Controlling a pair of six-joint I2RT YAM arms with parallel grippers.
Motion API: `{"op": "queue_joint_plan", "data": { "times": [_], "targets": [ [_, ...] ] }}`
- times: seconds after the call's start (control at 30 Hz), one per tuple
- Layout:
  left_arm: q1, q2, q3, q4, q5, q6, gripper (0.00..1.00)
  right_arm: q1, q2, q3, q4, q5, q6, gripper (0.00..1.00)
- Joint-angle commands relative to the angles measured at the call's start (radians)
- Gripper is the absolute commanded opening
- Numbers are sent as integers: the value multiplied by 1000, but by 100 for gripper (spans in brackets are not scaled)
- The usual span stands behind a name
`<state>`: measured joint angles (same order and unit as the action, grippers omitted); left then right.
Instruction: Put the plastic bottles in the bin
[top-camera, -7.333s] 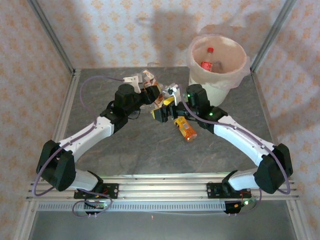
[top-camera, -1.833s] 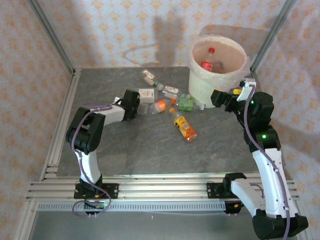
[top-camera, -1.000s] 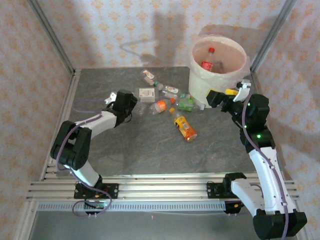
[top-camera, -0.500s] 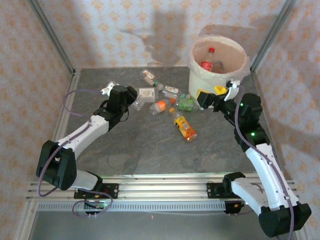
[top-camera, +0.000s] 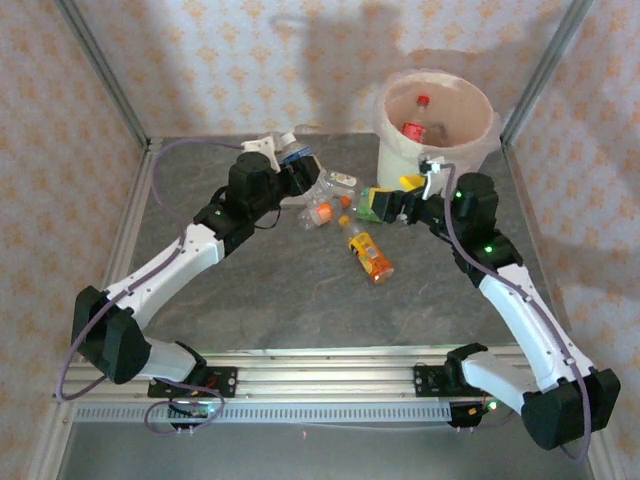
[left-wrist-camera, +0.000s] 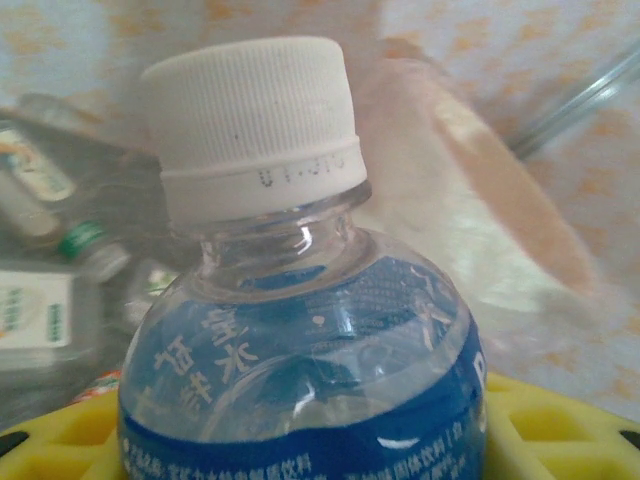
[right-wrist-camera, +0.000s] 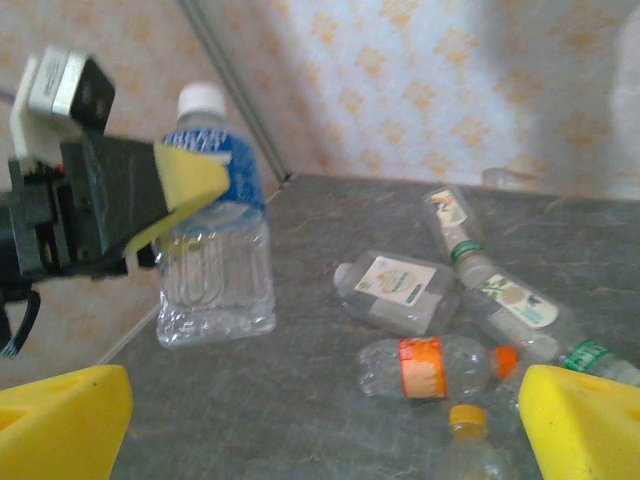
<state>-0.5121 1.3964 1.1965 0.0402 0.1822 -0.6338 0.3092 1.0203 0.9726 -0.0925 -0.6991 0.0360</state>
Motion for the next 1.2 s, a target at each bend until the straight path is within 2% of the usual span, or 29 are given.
{"op": "queue_joint_plan", "data": {
  "times": [0.0, 0.17, 0.27, 0.4, 0.57, 0.73, 0.83, 1.0, 1.1, 1.17],
  "targets": [
    [-3, 22, 31, 76, 129, 44, 52, 48, 19, 59, -52, -42, -75, 99],
    [-4, 51, 36, 160, 279, 34, 52, 99, 70, 86, -64, -32, -73, 99],
    [-6, 61, 45, 185, 332, 38, 52, 112, 104, 97, -48, -44, -48, 99],
    [-13, 62, 43, 210, 351, 34, 53, 122, 142, 104, 2, -73, -10, 99],
    [-14, 70, 46, 237, 385, 14, 53, 124, 197, 111, 41, -170, 24, 99],
    [-19, 78, 49, 252, 390, -3, 53, 142, 211, 109, 88, -174, 46, 99],
    [-24, 87, 48, 278, 399, -16, 53, 146, 236, 128, 99, -230, 50, 99],
    [-28, 100, 55, 274, 399, -1, 53, 147, 275, 154, 132, -208, 82, 100],
    [-28, 111, 62, 274, 412, -8, 53, 147, 288, 168, 131, -208, 97, 96],
    [-29, 120, 71, 269, 426, -13, 53, 147, 288, 165, 132, -202, 102, 88]
  ]
}}
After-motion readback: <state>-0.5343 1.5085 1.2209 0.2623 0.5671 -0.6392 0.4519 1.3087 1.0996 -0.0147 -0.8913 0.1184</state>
